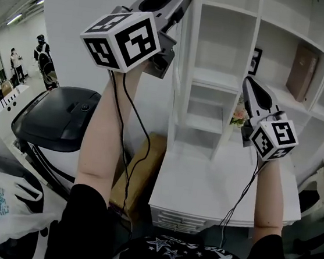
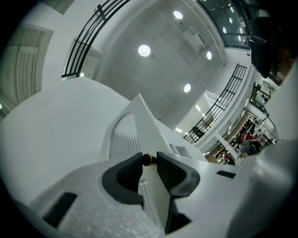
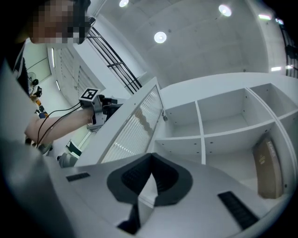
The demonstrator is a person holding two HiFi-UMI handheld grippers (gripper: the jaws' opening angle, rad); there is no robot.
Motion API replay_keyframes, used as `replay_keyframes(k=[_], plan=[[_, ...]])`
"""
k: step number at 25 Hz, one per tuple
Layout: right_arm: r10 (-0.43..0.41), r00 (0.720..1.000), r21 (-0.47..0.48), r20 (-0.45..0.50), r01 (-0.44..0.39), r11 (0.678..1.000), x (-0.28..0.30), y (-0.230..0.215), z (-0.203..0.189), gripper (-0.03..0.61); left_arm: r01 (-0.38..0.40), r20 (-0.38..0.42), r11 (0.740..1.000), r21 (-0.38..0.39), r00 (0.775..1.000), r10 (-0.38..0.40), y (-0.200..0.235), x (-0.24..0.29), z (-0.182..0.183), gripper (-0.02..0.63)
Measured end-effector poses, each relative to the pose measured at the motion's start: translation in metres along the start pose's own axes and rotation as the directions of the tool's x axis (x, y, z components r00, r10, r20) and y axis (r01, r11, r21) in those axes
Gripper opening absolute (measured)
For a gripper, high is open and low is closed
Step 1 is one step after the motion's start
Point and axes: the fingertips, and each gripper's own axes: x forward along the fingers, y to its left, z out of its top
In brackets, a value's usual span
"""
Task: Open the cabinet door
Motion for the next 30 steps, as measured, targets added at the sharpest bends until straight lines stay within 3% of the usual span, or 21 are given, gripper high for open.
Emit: replay_keyframes(k=[3,8,13,19,25,30], plan=[[-0.004,1.000,0.011,-0.011,0.004,1.000,0.001,0.020,-0.001,0.006,-0.016,0.014,0.999,-0.038,1.000,0.016,0.017,-0.017,0.007,0.098],[-0.001,0.999,0.014,-0.041,0.001,1.000,0.003,0.048,-0.004,0.006,-0.070,0.009,0.997,-0.013,0.998,0.070,0.043,-0.039,0.017,0.075],[-0.004,0.997,0.021,-0.075,0.006,1.000,-0.003,0.069,-0.008,0.006,-0.082,0.005,0.994,-0.075,0.997,0.083,0.058,-0.050,0.015,0.064],[-0.010,0.996,0.015,-0.087,0.011,1.000,-0.005,0.078,-0.004,0.006,-0.099,-0.004,0.993,-0.061,0.995,0.099,0.059,-0.049,0.017,0.064],[-0.013,0.993,-0.026,-0.115,0.010,1.000,-0.018,0.089,-0.001,0.006,-0.161,0.025,0.987,-0.024,0.987,0.162,0.063,-0.072,0.016,0.021],[-0.035,0.993,-0.023,-0.112,0.033,0.999,-0.024,0.091,0.006,0.006,-0.147,-0.001,0.988,-0.050,0.989,0.147,0.054,-0.091,0.004,0.021]])
